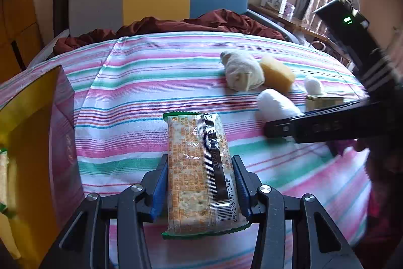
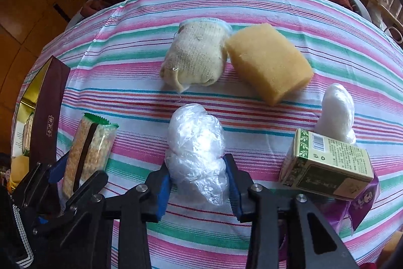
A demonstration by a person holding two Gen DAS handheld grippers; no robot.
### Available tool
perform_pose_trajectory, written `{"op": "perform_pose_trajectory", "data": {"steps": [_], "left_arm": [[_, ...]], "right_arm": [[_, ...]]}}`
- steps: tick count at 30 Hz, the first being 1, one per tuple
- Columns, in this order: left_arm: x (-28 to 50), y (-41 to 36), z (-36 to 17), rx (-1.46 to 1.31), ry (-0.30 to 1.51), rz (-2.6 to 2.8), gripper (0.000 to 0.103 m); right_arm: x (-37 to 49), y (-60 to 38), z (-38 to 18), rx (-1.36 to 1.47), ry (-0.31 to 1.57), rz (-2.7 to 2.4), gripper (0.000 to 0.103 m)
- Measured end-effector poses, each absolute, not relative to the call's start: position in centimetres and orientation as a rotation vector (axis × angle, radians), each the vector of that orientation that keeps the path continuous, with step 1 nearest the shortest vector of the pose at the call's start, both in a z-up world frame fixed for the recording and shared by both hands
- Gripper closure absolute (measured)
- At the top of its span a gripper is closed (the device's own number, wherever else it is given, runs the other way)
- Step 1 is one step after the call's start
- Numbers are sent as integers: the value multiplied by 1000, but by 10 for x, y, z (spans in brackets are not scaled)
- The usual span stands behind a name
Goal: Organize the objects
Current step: 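Carry the cracker packet into the gold tray and open the left tool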
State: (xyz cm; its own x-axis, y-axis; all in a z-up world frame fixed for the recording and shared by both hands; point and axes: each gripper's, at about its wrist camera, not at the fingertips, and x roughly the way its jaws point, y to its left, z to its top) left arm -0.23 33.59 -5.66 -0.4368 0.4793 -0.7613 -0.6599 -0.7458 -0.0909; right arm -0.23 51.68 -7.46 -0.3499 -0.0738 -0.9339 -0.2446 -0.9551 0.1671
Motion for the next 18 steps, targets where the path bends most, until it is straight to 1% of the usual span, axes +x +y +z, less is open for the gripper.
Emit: {"op": "perform_pose_trajectory", "data": {"steps": [4, 9, 13, 18], "left_arm": [[2, 315, -23, -1006, 261, 2200, 55], [-20, 271, 4, -1042, 183, 2232, 55], [-62, 219, 6, -1141, 108, 2306, 55], [-120, 151, -8, -1343, -28, 2395, 55]], "right_arm": [[0, 507, -74, -1718, 283, 2482, 64], [-1, 502, -74, -1711, 244, 2486, 64], [1, 502, -74, -1709, 228, 2489, 64], [1, 502, -73, -1708, 213, 2491, 64]]}}
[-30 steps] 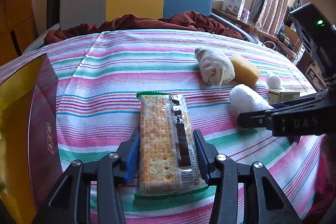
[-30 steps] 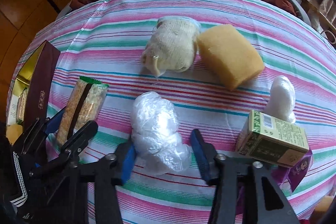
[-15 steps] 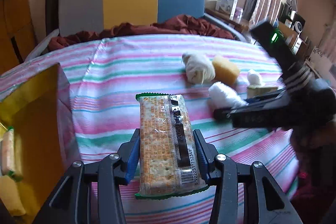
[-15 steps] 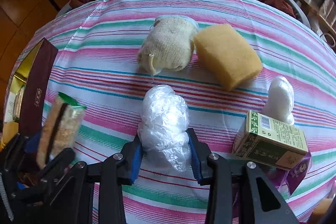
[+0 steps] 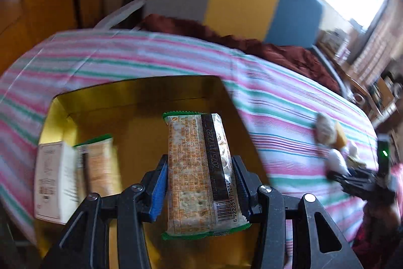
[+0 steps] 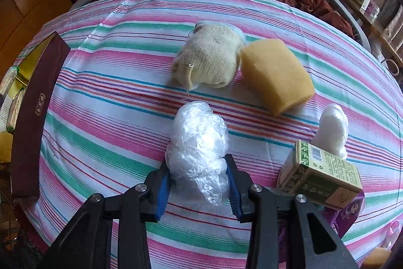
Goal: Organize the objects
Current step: 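Carry the cracker packet into the gold tray and open the left tool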
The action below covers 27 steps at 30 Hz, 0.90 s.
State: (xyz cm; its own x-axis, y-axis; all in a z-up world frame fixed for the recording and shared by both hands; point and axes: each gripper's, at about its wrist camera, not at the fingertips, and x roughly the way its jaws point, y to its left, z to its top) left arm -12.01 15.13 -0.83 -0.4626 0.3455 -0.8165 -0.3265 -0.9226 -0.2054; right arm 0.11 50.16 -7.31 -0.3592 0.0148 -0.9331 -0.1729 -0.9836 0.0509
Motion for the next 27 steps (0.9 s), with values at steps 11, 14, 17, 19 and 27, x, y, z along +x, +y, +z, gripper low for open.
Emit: {"op": "perform_pose_trajectory", "data": {"steps": [11, 14, 17, 19, 27], "left_arm": [[-181, 107, -42, -1570, -226, 2399, 55], [-192, 107, -51, -1597, -266, 2411, 55], [-196, 108, -56, -1612, -234, 2443, 54], [-194, 109, -55, -1602, -215, 2437, 53], [-155, 113, -17, -1351, -31, 2582, 46]], "right_arm": [[-3, 500, -74, -1708, 210, 2493, 64], [-3, 499, -74, -1708, 212, 2493, 64], [-4, 500, -74, -1709, 213, 2493, 64], [-5, 497, -75, -1709, 213, 2493, 64], [-3, 499, -75, -1708, 205, 2495, 64]]}}
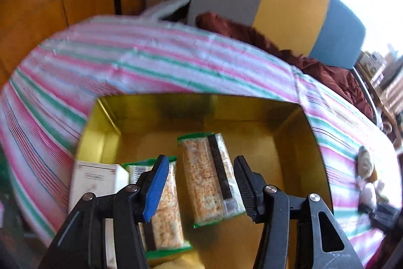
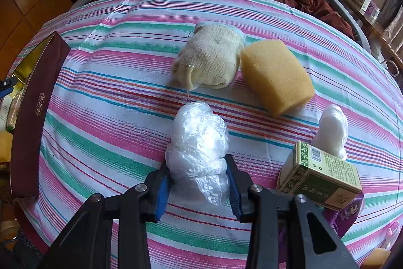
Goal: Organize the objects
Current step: 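Carry the cracker packet into the gold tray and open the left tool, then carry the plastic-wrapped bundle into the gold tray and open the right tool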
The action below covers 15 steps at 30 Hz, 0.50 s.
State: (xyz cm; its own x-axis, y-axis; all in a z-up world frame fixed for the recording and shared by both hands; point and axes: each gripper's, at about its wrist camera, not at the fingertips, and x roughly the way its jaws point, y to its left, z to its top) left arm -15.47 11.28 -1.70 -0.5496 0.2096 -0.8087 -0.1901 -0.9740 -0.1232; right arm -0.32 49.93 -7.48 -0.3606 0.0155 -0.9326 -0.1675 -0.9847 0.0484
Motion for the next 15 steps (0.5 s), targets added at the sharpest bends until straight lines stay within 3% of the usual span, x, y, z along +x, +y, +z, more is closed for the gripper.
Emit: {"op": "perform_pose_trajectory", "data": {"steps": [2, 6, 8, 15], "left_arm": [[-134, 113, -5, -1266, 15, 2601, 35], [-98, 109, 6, -1183, 73, 2605, 31], [-82, 106, 7, -1162, 83, 2606, 19], [-47, 93, 4, -1160, 109, 2634, 1]], "right_arm": [[-3, 499, -75, -1706, 194, 2495, 64], [-3, 499, -75, -1704, 188, 2493, 64], [-3, 499, -74, -1704, 181, 2488, 64], [2, 493, -60, -1642, 182, 2488, 64]]}}
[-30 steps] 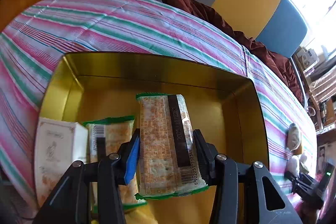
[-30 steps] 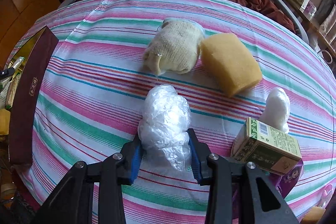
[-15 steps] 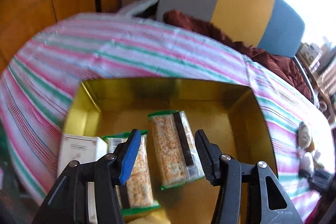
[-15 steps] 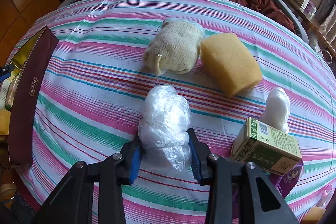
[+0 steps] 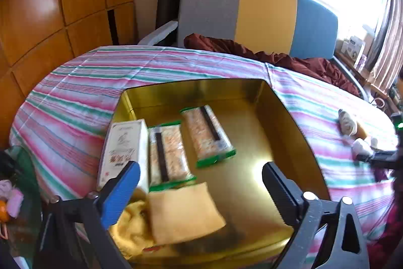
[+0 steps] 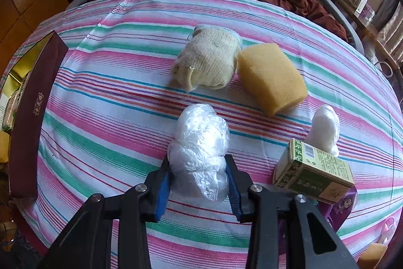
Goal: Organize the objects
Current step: 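Carry the plastic-wrapped bundle into the gold tray and open the right tool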
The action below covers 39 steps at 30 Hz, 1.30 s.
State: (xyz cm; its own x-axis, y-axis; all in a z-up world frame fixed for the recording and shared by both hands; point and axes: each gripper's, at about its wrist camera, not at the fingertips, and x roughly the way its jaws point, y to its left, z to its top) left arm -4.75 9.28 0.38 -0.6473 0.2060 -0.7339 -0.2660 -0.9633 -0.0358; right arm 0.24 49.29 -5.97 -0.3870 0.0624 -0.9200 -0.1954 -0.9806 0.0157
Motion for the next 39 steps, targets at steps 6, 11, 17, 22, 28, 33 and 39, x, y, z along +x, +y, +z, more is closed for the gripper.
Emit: {"op": "perform_pose_trajectory", "data": {"steps": [6, 11, 17, 22, 28, 33, 39], "left_arm": [[-34, 83, 2, -1127, 181, 2684, 0], [-29, 72, 9, -1086, 148, 2696, 0], [-25, 60, 17, -1052, 113, 2721, 0], [-21, 46, 19, -1020, 112, 2765, 0], [-25, 28, 15, -1054, 35, 2785, 0], [-29, 16, 16, -1057, -12, 2815, 0], [-32, 8, 16, -1063, -54, 2835, 0]], "right_arm": [[9, 461, -17, -1483, 278, 2646, 64], [-7, 385, 18, -1447, 235, 2846, 64], [-28, 297, 17, -1552, 186, 2975, 64], [-44, 245, -7, -1679, 162, 2958, 64], [-59, 211, -39, -1792, 129, 2887, 64], [-61, 204, -46, -1809, 239, 2900, 55], [-50, 203, -40, -1776, 263, 2946, 24]]}}
